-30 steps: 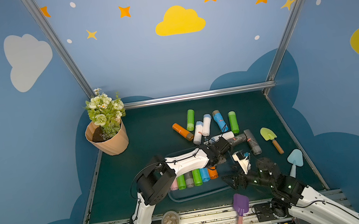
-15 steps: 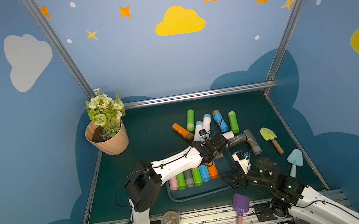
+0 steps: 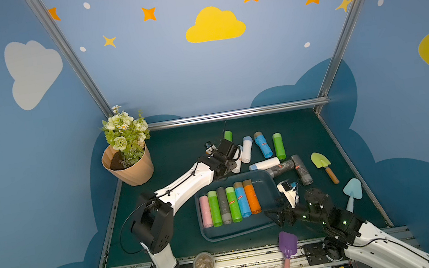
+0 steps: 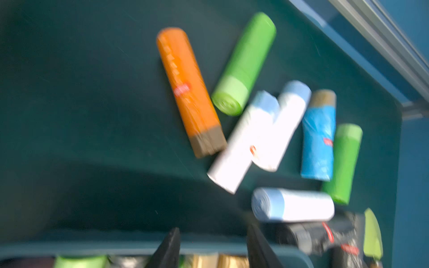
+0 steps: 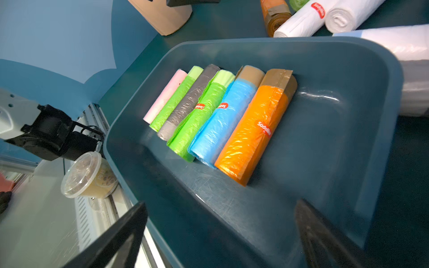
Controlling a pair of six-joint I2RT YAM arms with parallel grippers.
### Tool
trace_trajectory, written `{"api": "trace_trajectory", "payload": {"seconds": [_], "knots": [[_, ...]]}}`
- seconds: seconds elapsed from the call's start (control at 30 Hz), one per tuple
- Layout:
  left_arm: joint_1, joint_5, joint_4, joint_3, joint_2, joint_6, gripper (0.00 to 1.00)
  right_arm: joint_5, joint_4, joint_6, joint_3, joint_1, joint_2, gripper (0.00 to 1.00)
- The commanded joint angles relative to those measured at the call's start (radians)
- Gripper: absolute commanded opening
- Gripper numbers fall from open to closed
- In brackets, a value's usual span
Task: Put the roll of trash bags into the storage box
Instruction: Place the roll of trash bags in the storage box, then pick up the roll of trash bags from the center of the board.
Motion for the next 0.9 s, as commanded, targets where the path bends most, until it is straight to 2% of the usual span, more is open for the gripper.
{"api": "trace_trajectory", "payload": {"seconds": [0.0, 0.13, 0.27, 0.5, 0.63, 0.87], "knots": [[0.057, 0.062, 0.003, 0.051, 0.072, 0.026, 0.50, 0.083, -0.056, 0.012, 0.075, -0.004, 0.013, 0.97], [0.128, 0.129, -0.013, 0.142, 0.167, 0.017, 0.52, 0.142, -0.180, -0.021, 0.217, -0.005, 0.102, 0.97], [0.177, 0.175, -0.054, 0.249, 0.252, 0.009, 0.56, 0.148, -0.234, -0.062, 0.346, -0.003, 0.237, 0.97], [0.238, 0.232, -0.075, 0.338, 0.364, -0.005, 0.60, 0.122, -0.110, -0.054, 0.407, -0.003, 0.384, 0.97], [0.266, 0.279, -0.068, 0.396, 0.433, 0.005, 0.60, 0.069, -0.042, -0.112, 0.415, -0.004, 0.434, 0.97], [0.288, 0.302, -0.116, 0.536, 0.549, 0.024, 0.60, 0.075, 0.004, -0.200, 0.440, -0.005, 0.532, 0.97]]}}
